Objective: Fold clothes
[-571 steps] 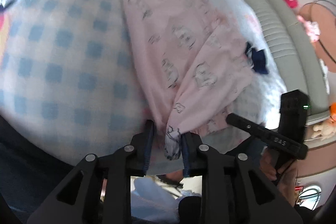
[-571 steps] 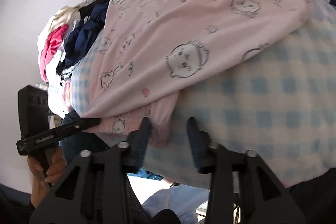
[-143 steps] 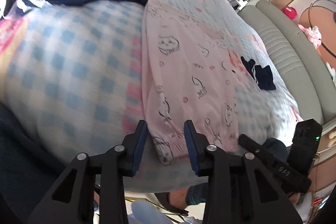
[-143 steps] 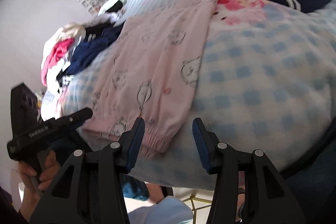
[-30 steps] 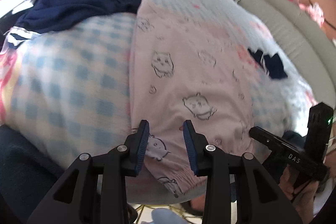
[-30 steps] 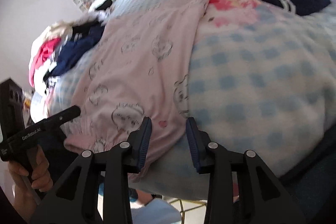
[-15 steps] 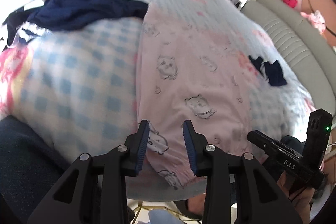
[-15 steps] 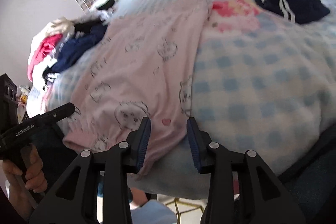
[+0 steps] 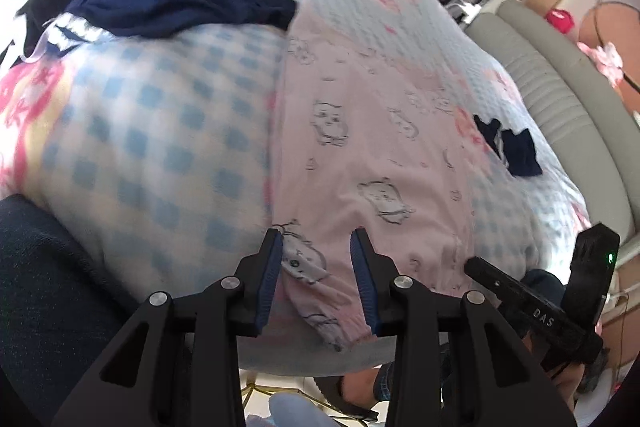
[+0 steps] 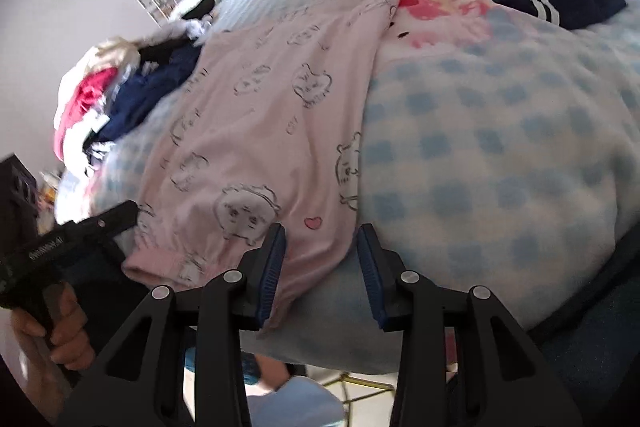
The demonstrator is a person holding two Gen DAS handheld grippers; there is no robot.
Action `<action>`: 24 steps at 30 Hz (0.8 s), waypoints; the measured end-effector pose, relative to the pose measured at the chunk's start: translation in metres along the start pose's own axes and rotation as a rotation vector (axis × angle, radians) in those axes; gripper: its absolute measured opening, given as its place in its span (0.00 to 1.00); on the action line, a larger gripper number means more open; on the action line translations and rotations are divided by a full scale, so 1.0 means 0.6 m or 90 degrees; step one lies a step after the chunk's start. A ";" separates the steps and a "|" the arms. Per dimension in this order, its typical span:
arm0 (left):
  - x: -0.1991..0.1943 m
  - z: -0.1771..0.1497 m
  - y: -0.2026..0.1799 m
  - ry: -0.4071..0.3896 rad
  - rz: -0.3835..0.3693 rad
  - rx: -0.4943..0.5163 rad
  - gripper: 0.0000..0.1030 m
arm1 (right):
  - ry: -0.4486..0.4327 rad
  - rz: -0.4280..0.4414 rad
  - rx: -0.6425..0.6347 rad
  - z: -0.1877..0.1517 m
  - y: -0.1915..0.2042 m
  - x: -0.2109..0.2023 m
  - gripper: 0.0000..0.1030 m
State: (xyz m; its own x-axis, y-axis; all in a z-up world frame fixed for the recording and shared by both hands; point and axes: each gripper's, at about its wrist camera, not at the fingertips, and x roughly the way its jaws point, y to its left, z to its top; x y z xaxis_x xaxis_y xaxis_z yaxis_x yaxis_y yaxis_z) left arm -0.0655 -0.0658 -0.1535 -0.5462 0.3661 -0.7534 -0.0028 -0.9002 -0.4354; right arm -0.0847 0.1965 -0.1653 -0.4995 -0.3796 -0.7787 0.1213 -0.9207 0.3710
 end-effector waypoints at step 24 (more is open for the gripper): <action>-0.007 -0.005 0.009 0.031 0.019 -0.001 0.36 | 0.041 -0.014 -0.010 0.002 -0.006 0.004 0.42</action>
State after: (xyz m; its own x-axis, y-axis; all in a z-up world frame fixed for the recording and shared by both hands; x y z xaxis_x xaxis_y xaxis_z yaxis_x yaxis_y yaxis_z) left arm -0.0609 -0.0715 -0.1539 -0.5042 0.3505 -0.7893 0.0136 -0.9106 -0.4130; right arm -0.0874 0.1993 -0.1678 -0.4455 -0.3643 -0.8178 0.1247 -0.9298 0.3462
